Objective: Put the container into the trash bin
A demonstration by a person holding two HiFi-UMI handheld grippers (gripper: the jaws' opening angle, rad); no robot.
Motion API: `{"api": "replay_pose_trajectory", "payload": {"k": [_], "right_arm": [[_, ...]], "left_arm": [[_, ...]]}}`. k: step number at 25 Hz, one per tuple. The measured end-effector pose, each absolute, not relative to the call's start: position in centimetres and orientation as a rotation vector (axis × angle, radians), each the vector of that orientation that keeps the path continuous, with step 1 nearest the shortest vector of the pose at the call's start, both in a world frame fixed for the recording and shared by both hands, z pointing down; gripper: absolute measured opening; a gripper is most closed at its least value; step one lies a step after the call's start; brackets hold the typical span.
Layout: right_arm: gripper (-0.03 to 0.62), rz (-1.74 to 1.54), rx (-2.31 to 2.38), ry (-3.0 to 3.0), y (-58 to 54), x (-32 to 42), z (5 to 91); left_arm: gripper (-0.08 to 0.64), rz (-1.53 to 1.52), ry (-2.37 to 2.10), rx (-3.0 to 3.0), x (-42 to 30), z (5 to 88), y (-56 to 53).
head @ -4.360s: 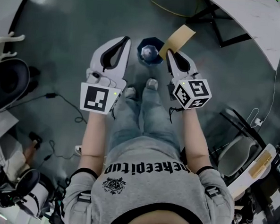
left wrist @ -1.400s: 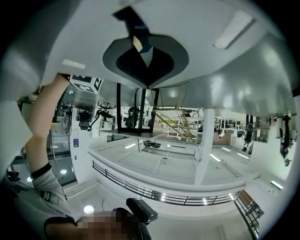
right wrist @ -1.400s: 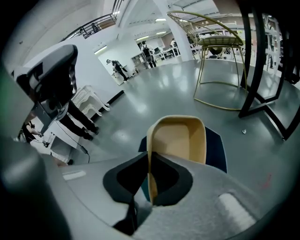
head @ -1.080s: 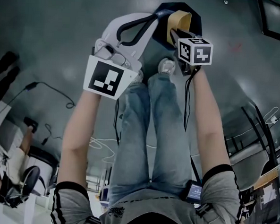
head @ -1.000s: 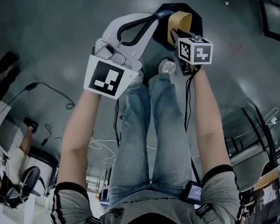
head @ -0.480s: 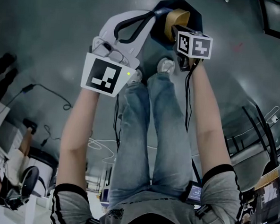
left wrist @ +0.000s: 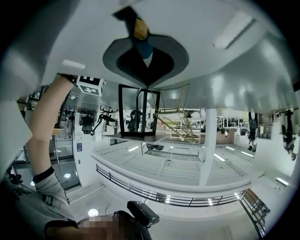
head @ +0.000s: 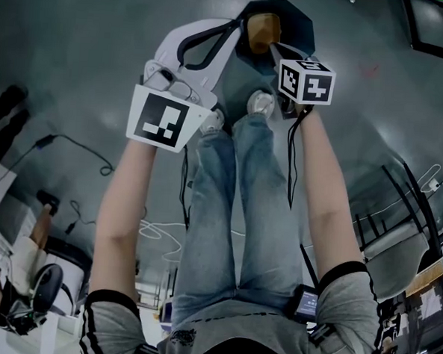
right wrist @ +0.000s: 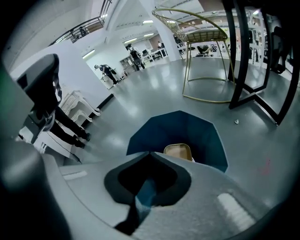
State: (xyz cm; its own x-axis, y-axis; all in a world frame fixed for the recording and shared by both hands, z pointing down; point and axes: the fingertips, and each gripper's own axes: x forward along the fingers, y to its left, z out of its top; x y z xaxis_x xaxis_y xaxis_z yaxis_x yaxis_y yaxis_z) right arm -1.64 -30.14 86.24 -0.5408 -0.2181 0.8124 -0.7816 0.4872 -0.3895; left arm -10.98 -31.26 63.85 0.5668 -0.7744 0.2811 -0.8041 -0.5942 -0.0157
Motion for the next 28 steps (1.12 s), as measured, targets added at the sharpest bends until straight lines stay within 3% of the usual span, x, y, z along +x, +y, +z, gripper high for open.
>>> {"api": "replay_pose_trajectory", "payload": {"k": [28], "right_arm": [[0.002, 0.711, 1.216, -2.337, -23.9, -0.1, 65.3]], "left_arm": [[0.020, 0.273, -1.226, 2.813, -8.5, 53.3, -24.8]]}}
